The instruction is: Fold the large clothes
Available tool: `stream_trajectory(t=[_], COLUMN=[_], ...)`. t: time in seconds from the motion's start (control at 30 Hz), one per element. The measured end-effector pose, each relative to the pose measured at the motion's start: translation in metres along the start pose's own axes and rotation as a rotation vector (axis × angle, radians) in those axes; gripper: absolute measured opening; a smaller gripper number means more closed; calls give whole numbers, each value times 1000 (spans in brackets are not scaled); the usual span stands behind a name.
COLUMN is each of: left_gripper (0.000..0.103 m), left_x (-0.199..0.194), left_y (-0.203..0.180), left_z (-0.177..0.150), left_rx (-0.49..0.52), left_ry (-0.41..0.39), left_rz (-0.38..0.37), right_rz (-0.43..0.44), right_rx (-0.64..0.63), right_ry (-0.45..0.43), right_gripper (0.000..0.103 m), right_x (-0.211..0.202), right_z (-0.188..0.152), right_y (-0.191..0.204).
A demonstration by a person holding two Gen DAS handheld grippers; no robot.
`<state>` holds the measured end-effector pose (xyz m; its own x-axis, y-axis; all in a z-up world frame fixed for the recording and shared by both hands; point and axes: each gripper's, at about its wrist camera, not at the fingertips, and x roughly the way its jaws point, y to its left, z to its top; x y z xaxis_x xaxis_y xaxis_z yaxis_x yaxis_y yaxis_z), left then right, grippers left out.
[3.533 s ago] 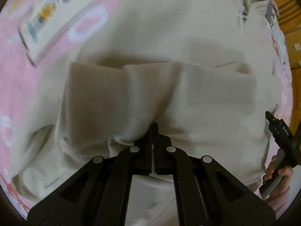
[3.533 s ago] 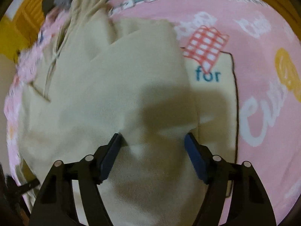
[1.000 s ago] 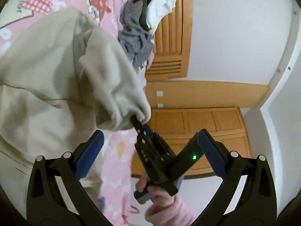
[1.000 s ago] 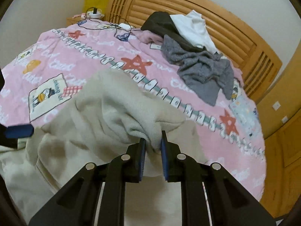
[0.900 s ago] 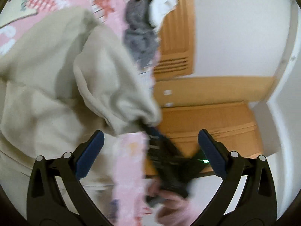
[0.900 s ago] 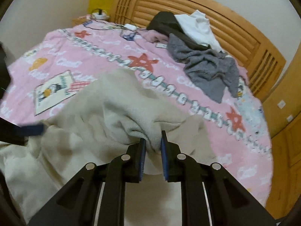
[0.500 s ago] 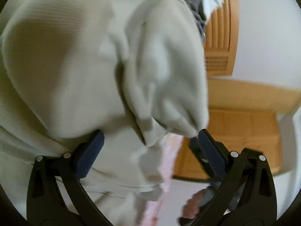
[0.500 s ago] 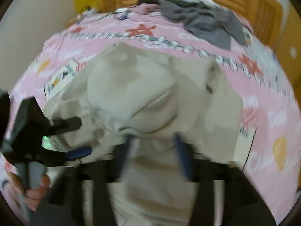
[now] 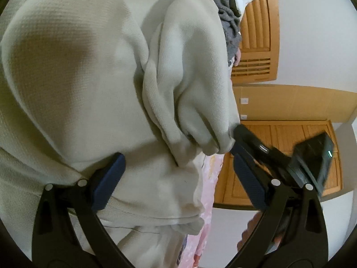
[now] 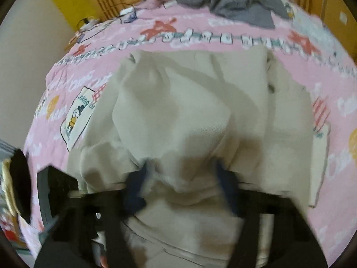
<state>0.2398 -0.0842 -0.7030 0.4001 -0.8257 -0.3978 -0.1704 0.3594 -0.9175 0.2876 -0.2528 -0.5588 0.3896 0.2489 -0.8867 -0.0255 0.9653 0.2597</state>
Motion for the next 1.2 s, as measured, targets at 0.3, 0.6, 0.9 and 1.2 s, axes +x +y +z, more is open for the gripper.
stream_trajectory(t=[0.3,0.6,0.9,1.2], left_gripper=[95,95,95,95], left_x=[-4,4,2,27], left_y=[6,-2,-10,-82], left_z=[1,-4,2,19], left_rx=[5,33,-12,182], left_ry=[6,9,13,30], left_rz=[-6,13,38,156], right_rz=[-5,18,114,211], right_rx=[206,187,139,63], right_ry=[28,58,-80,-264], right_gripper=[67,45,11,10], right_x=[0,22,-11,-77], right_z=[9,9,31,82], right_y=[-44,-32,-28,-11])
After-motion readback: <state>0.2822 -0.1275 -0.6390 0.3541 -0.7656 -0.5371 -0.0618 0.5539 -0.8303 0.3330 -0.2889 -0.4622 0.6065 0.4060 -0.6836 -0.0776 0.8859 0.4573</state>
